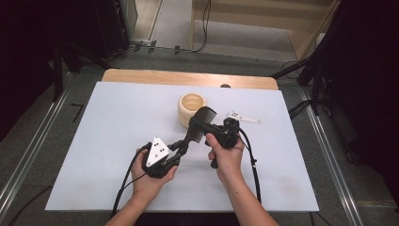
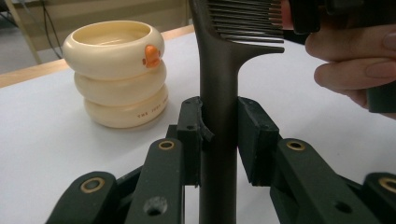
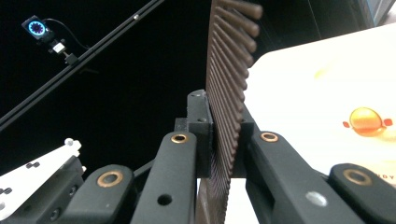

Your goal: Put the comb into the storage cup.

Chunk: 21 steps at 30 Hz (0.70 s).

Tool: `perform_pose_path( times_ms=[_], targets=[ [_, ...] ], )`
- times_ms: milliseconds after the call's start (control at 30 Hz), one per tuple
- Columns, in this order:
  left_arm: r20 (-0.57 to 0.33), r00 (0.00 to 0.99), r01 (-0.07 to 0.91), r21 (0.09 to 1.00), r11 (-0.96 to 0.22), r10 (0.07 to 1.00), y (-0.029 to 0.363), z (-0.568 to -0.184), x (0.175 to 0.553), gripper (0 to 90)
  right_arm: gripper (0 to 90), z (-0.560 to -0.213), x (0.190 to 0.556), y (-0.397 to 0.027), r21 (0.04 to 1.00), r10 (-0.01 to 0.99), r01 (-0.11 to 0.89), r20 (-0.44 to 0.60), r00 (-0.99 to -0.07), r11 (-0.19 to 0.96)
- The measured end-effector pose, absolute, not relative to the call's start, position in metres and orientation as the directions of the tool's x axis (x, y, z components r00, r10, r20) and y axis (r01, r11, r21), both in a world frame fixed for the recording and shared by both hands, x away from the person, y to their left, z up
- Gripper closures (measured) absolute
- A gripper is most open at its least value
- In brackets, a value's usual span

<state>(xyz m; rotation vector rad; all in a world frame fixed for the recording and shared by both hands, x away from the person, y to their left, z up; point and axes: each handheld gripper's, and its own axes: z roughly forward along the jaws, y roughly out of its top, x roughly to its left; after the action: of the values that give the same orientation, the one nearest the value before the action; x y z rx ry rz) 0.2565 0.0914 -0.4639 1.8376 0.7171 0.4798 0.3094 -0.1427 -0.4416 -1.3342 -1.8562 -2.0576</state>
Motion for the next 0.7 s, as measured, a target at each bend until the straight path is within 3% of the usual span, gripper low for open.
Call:
perform_pose_path(
  times_ms=[167, 300, 700],
  targets=[
    [-0.012, 0.728, 0.237, 0.943, -0.234, 0.686, 0.097, -0.461, 0.257, 56.4, 82.6, -0.439, 0.307, -0.144, 0.808, 0.514, 0.53, 0.579, -0.633, -0.258],
    [0.044, 0.71, 0.181, 0.953, -0.242, 0.703, 0.101, -0.461, 0.258, 41.0, 82.6, -0.437, 0.305, -0.146, 0.828, 0.542, 0.502, 0.549, -0.636, -0.25],
    [-0.06, 0.705, 0.251, 0.953, -0.168, 0.707, 0.131, -0.466, 0.262, 23.5, 82.6, -0.435, 0.305, -0.15, 0.856, 0.567, 0.464, 0.503, -0.652, -0.227]
  ],
)
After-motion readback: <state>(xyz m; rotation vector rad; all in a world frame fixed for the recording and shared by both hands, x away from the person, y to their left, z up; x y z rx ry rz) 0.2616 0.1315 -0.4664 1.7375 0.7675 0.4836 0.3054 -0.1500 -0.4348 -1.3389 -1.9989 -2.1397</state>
